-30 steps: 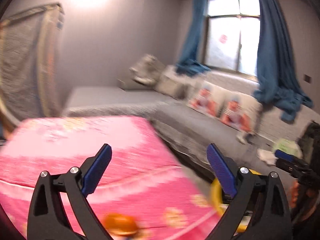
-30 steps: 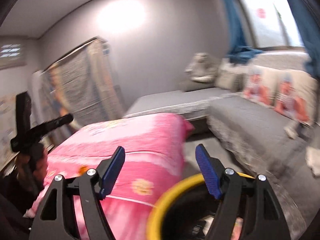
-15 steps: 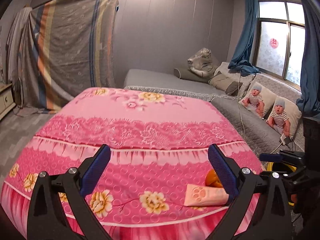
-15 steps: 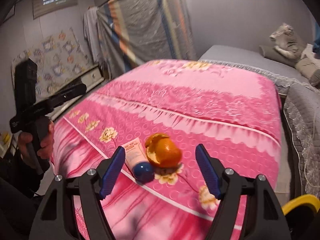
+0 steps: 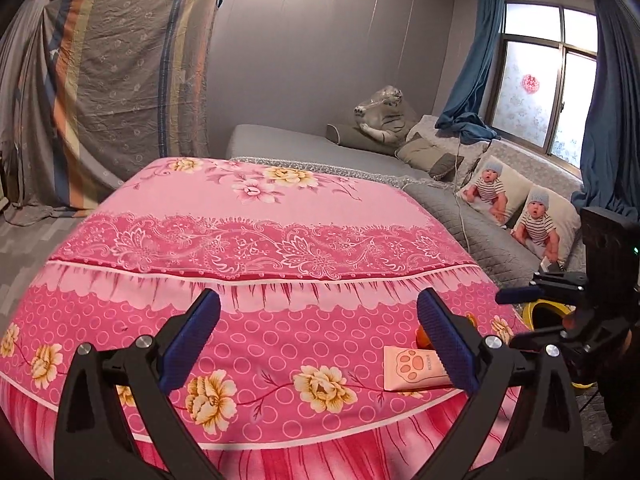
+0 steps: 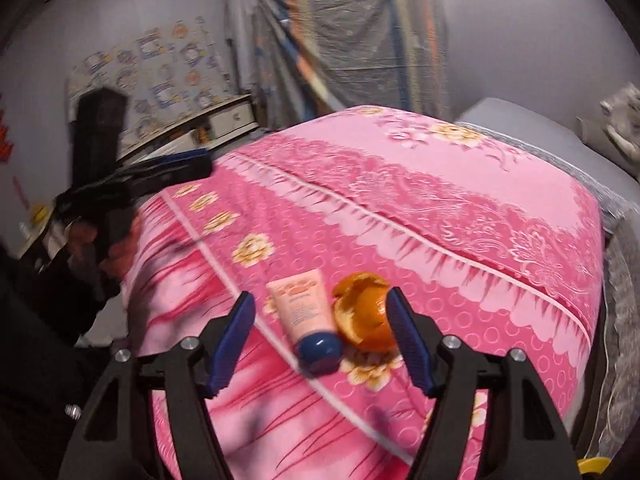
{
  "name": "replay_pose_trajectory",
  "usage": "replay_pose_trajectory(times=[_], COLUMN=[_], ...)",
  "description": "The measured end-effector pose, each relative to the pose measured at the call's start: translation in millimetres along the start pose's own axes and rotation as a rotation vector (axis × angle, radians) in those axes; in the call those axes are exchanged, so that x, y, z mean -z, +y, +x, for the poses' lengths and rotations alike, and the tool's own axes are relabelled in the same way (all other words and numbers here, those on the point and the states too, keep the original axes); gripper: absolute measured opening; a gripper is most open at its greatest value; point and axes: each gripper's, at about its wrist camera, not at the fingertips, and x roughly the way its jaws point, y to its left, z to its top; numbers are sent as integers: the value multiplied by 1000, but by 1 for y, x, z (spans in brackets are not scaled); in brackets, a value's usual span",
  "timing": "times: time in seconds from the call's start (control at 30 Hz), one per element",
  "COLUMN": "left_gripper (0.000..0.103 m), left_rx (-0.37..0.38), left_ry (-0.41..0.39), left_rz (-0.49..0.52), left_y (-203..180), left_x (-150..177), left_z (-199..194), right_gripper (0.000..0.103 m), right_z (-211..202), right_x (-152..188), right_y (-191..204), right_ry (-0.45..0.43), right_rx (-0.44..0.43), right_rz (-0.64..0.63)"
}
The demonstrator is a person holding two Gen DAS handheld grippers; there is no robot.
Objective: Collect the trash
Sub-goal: 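Move both tools back toward the bed, then grasp the pink paw-print tube with the right gripper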
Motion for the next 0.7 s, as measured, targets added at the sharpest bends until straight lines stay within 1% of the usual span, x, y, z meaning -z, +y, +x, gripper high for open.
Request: replay_pose_trajectory(times=[0.13, 0.23, 0.3, 0.43, 0.7], left_gripper=[94, 94, 94, 94, 94], left_rx=[30, 41, 46, 48, 50], left_ry=[21, 23, 26, 29, 43], left_rz=[-29, -26, -20, -9, -47], left_y=[0, -5, -7, -10, -1], left_x=[4, 4, 4, 5, 8], left_z=[7, 11, 11, 12, 16], right_gripper=[55, 54, 53, 47, 46], right_z=[8, 16, 24, 37, 59], right_x=[12, 16, 17, 17, 15], right_y=[8, 7, 6, 2, -7], right_ry=[63, 94, 114, 136, 170], right_rx=[-32, -56, -54, -79, -105], right_rz=[-46, -48, -56, -43, -29])
